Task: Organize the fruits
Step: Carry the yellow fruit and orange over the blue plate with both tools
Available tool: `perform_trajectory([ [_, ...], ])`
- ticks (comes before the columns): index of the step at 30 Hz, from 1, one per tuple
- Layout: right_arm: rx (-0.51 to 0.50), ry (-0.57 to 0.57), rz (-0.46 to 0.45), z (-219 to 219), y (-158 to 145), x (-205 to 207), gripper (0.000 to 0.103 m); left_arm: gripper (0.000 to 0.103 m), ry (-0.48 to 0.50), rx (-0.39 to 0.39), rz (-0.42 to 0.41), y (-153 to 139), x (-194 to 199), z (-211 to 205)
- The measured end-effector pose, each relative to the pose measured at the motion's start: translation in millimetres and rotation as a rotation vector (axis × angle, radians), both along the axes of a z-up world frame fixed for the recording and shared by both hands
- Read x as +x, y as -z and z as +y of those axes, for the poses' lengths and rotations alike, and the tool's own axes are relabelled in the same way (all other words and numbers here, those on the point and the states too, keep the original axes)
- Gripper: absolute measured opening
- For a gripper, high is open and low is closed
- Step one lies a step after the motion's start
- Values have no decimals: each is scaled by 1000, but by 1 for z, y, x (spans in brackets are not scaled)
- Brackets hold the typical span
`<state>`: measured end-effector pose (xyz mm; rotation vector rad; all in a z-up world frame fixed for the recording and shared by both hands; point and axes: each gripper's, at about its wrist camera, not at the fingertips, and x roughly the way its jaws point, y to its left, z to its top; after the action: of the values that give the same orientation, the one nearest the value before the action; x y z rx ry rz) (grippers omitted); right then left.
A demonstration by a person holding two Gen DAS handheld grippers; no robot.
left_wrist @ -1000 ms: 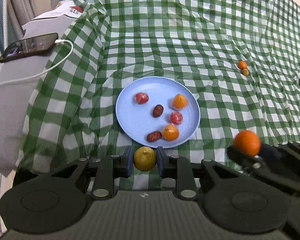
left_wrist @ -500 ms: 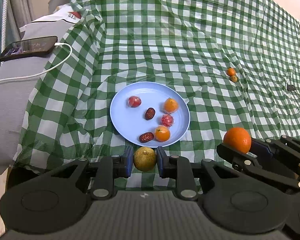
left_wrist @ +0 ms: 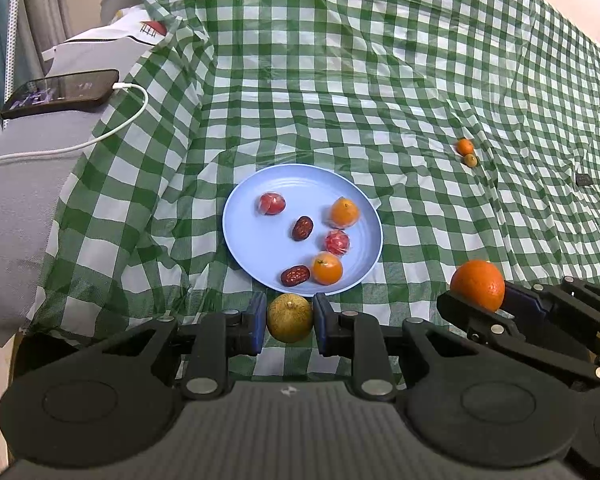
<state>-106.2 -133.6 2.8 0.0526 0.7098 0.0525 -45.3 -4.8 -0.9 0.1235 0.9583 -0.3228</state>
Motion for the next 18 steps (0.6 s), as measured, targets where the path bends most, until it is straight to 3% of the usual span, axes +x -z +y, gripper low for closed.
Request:
perform_trajectory([
  [18,-6,-15,49,0,10,10,30,27,-24,2,31,9,14,2],
])
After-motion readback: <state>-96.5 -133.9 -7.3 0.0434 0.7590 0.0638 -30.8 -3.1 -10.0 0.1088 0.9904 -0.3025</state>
